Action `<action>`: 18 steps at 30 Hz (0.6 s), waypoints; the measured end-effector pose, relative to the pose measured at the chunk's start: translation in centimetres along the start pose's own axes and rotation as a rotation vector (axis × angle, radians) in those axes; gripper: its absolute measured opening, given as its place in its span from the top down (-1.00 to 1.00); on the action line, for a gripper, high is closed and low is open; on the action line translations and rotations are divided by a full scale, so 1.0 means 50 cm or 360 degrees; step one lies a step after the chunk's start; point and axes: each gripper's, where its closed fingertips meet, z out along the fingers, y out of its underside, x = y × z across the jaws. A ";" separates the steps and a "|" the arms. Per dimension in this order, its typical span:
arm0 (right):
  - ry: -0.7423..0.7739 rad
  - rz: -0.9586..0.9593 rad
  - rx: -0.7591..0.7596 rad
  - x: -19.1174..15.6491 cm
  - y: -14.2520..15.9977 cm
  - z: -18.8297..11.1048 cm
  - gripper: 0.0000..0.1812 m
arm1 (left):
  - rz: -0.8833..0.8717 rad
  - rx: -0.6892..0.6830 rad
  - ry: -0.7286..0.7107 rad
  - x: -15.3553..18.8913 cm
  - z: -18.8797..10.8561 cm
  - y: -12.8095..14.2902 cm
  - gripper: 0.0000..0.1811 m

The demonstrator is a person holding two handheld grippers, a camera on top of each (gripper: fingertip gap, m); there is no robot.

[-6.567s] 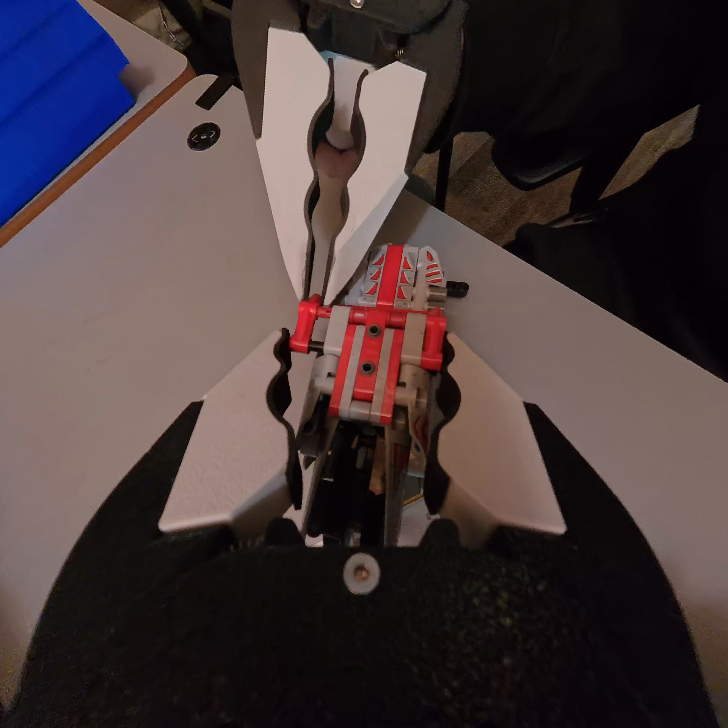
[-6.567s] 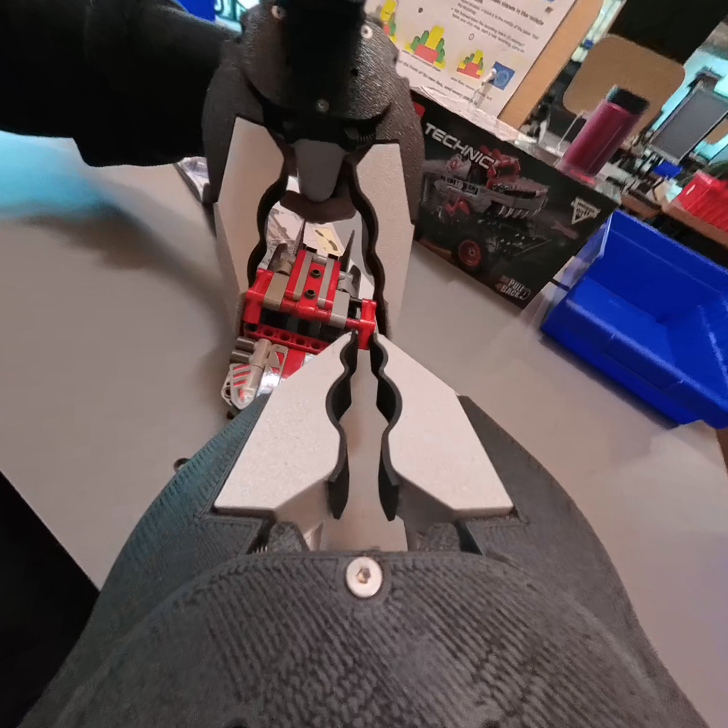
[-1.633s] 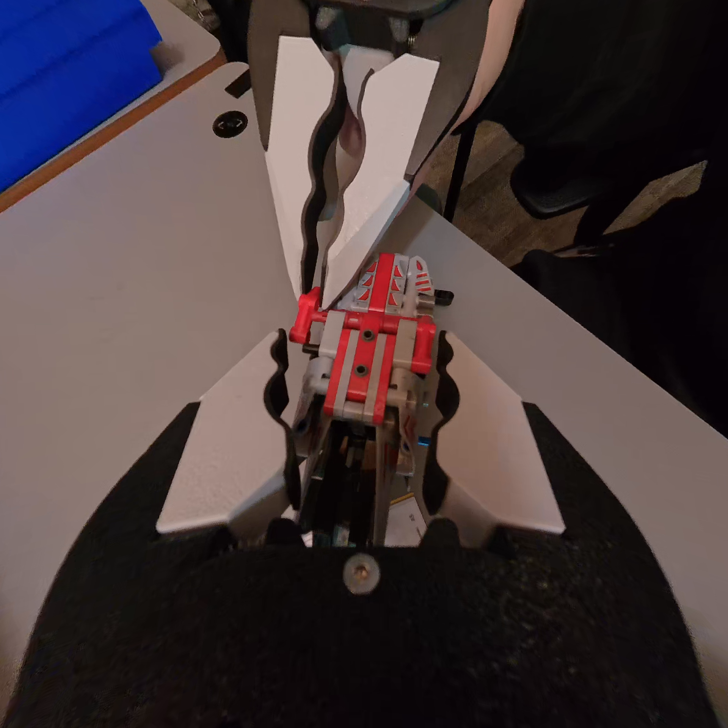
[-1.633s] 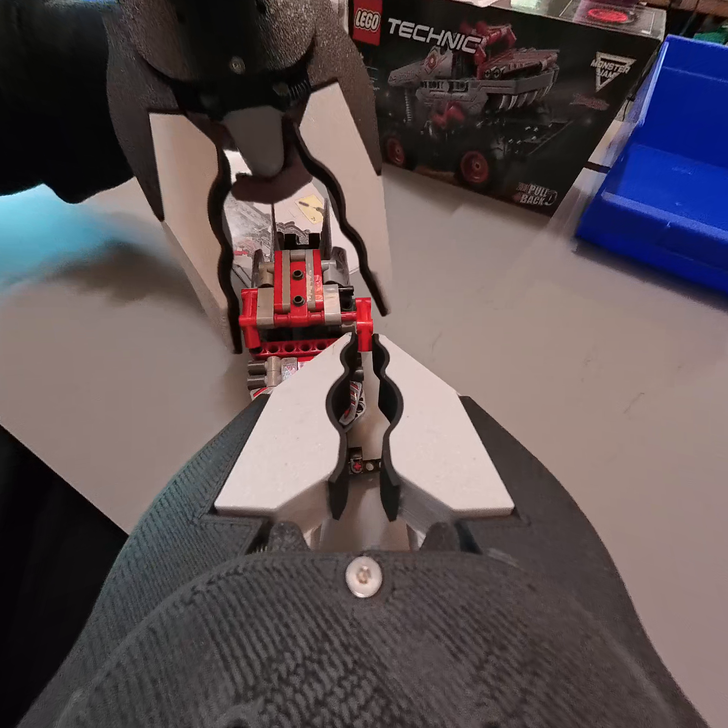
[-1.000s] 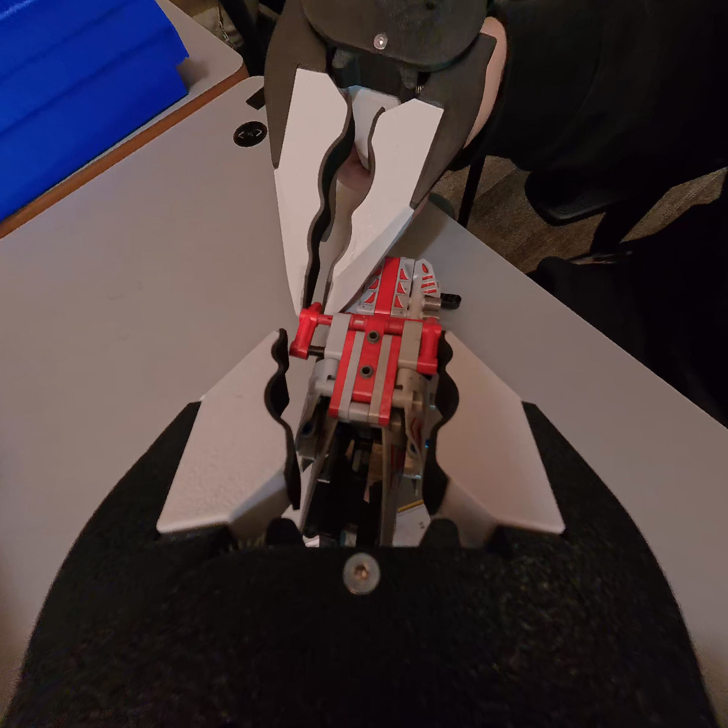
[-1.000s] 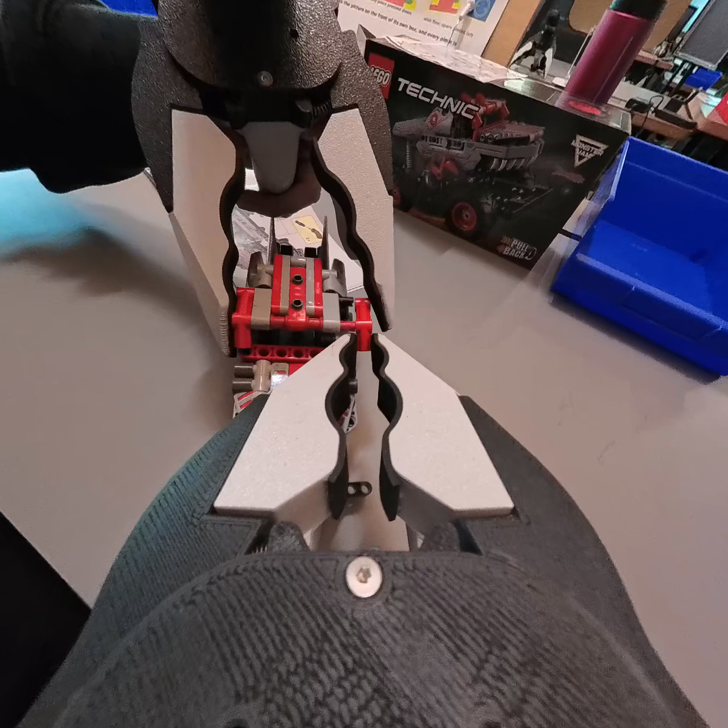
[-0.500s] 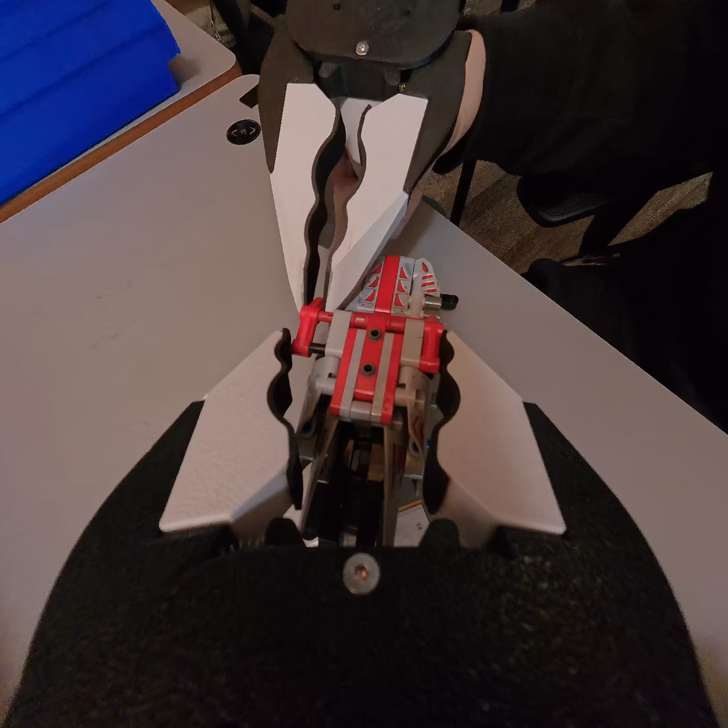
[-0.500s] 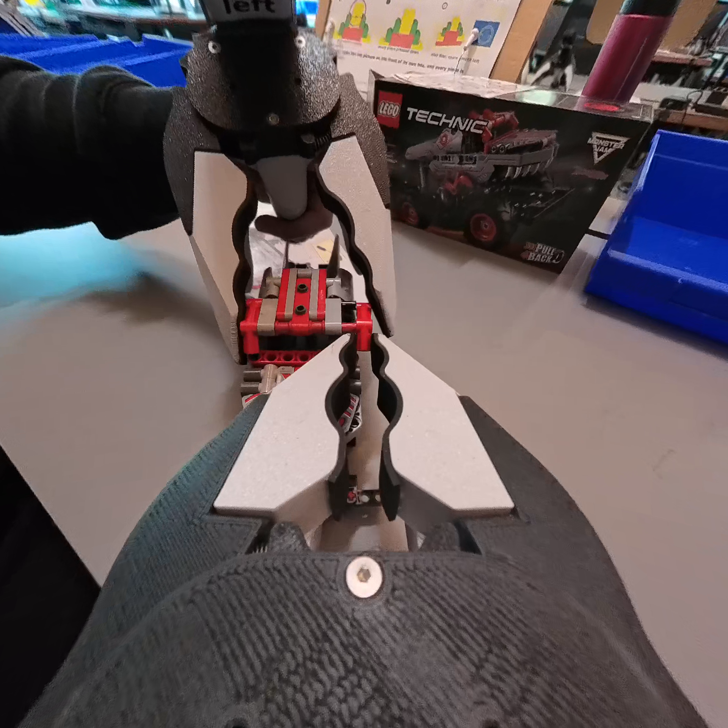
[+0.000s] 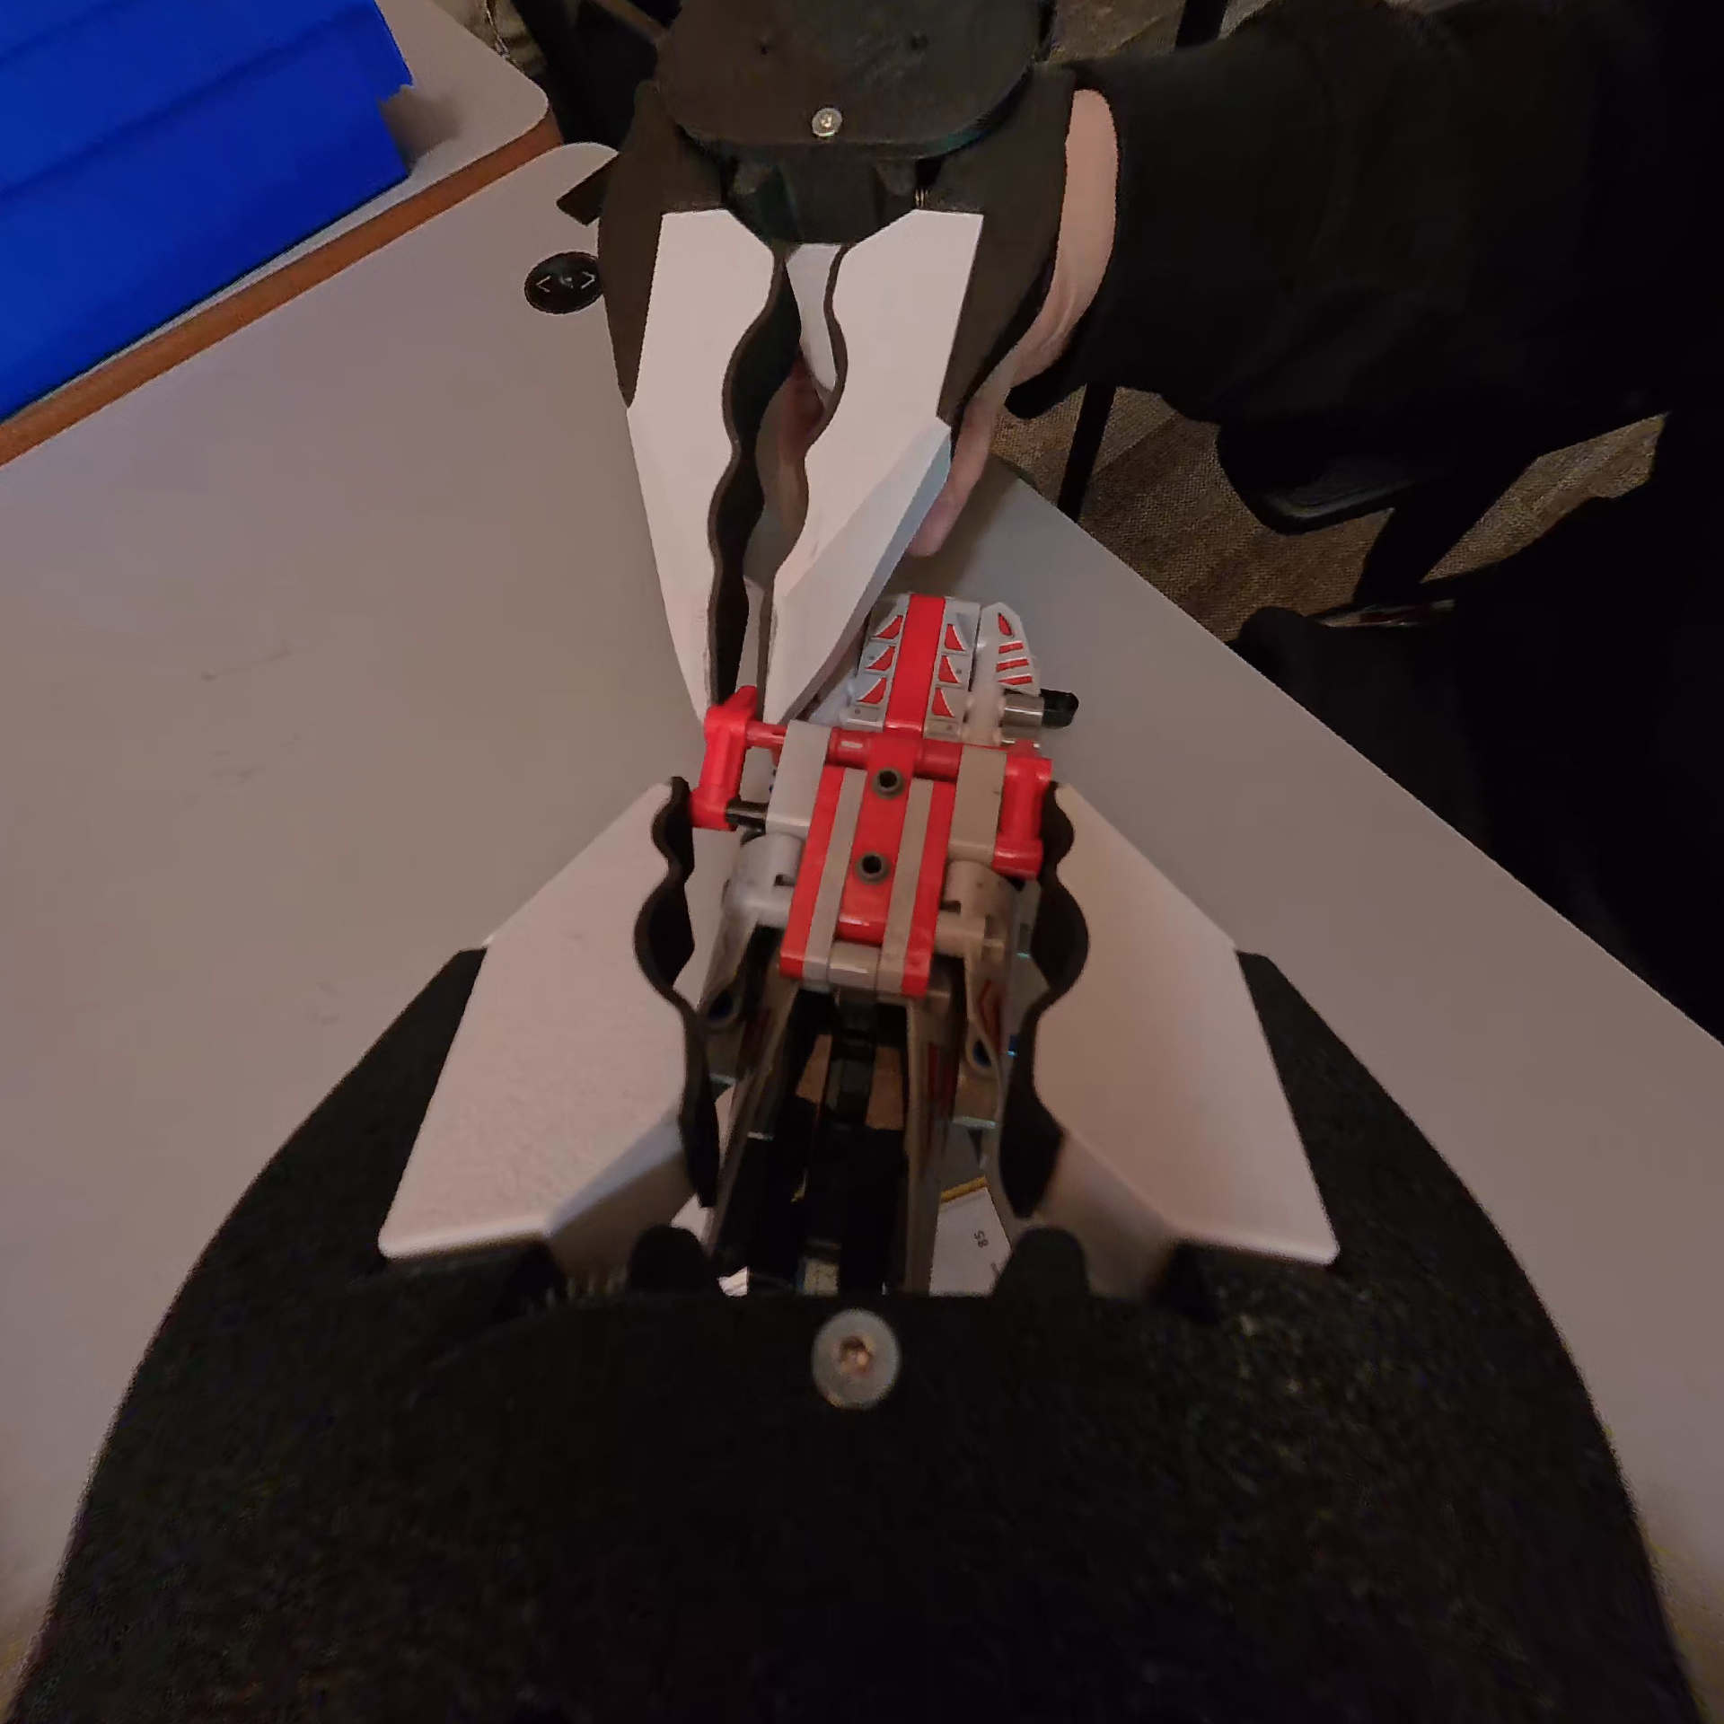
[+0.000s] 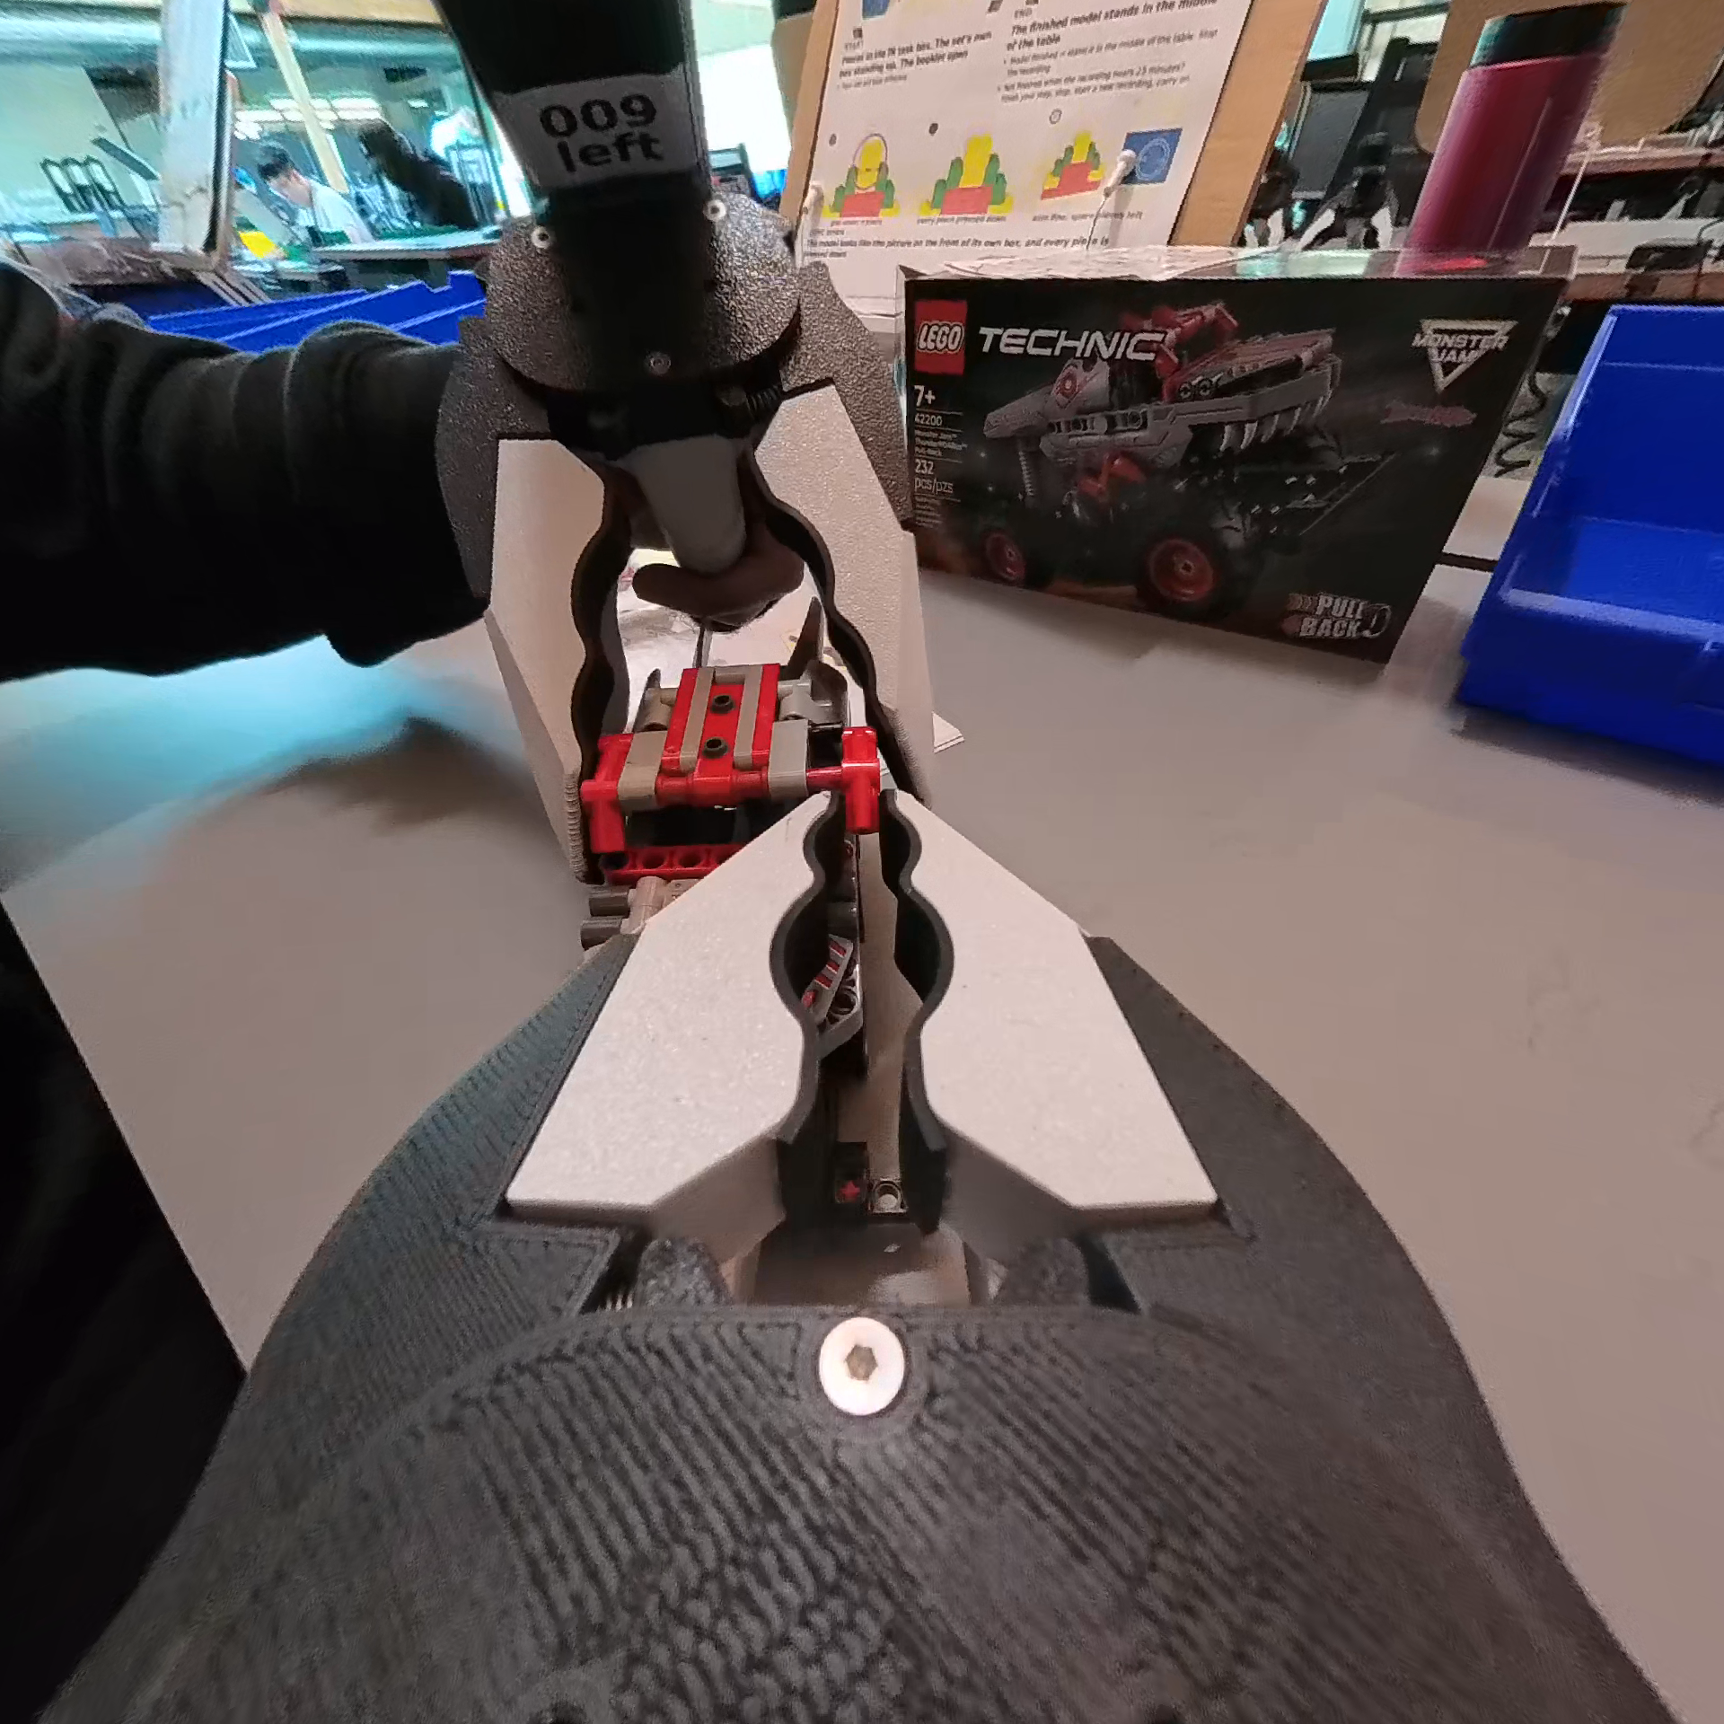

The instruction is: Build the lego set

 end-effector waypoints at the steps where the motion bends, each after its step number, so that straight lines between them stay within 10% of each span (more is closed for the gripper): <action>1: 0.0006 -0.0008 -0.0012 0.000 0.001 0.000 0.94 | 0.0003 0.0002 -0.0002 0.000 0.000 0.000 0.21; 18: 0.0061 -0.0268 -0.0232 -0.003 0.009 -0.011 0.94 | 0.0037 0.0006 -0.0004 0.004 0.004 -0.004 0.22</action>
